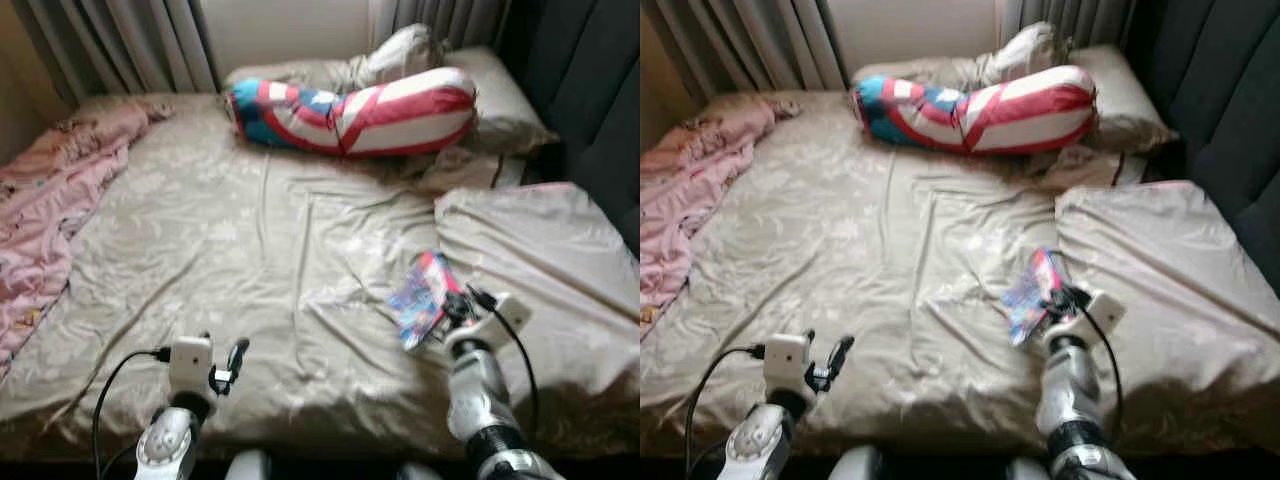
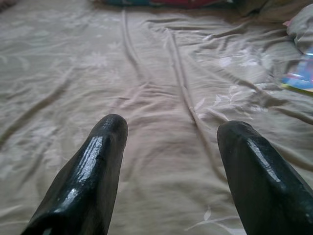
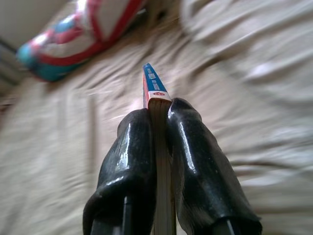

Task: Clean up the room

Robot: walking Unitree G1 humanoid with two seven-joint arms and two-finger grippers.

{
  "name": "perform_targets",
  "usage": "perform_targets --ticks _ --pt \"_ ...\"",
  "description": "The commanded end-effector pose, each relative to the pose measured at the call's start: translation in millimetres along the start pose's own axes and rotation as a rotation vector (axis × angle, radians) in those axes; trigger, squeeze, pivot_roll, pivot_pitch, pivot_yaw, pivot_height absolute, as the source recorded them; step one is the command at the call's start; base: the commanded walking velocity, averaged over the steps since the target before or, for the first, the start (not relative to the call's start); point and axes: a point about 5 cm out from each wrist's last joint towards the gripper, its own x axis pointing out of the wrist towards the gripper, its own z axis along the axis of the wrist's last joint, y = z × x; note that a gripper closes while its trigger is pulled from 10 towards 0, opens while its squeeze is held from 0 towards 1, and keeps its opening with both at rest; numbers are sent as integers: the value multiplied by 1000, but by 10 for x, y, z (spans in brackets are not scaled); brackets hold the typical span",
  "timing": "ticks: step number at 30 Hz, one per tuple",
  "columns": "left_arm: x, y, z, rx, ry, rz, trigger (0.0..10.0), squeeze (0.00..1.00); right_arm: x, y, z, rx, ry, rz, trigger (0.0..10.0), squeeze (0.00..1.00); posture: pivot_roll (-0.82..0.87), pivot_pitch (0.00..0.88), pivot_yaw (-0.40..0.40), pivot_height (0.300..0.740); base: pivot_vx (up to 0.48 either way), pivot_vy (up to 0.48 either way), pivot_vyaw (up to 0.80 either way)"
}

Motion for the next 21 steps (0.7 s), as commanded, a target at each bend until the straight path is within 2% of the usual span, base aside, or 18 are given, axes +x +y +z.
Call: perform_targets --ticks 1,3,4,5,6,9,11,12,15,19,21 --pt "-38 37 4 7 10 2 10000 0 73 72 124 30 -41 30 10000 0 37 121 46 656 0 0 0" --pt "-69 43 7 11 12 -1 10000 0 93 97 148 44 -50 41 10000 0 44 131 51 656 0 0 0" --pt "-102 49 6 16 17 -5 10000 0 125 146 183 100 -59 70 10000 0 49 138 55 656 0 0 0" --pt "-102 49 6 16 17 -5 10000 0 125 146 183 100 -59 70 10000 0 49 138 55 656 0 0 0" --pt "-143 54 3 22 26 -9 10000 0 162 197 218 167 -60 102 10000 0 61 151 56 656 0 0 0" --pt "-173 58 0 26 29 -10 10000 0 178 218 230 198 -56 113 10000 0 64 154 57 656 0 0 0" --pt "-292 79 11 31 45 -5 10000 0 210 212 258 320 -64 105 10000 0 94 189 64 656 0 0 0" --pt "-292 79 11 31 45 -5 10000 0 210 212 258 320 -64 105 10000 0 94 189 64 656 0 0 0" --pt "-417 76 -16 54 76 -28 10000 0 172 66 186 387 -44 18 10000 0 115 209 67 656 0 0 0" --pt "-494 66 -17 58 92 -38 10000 0 103 -71 86 402 -19 -50 10000 0 122 230 74 656 0 0 0" --pt "-556 53 -25 56 106 -47 10000 0 -10 -247 -58 405 23 -133 10000 0 131 246 82 656 0 0 0"
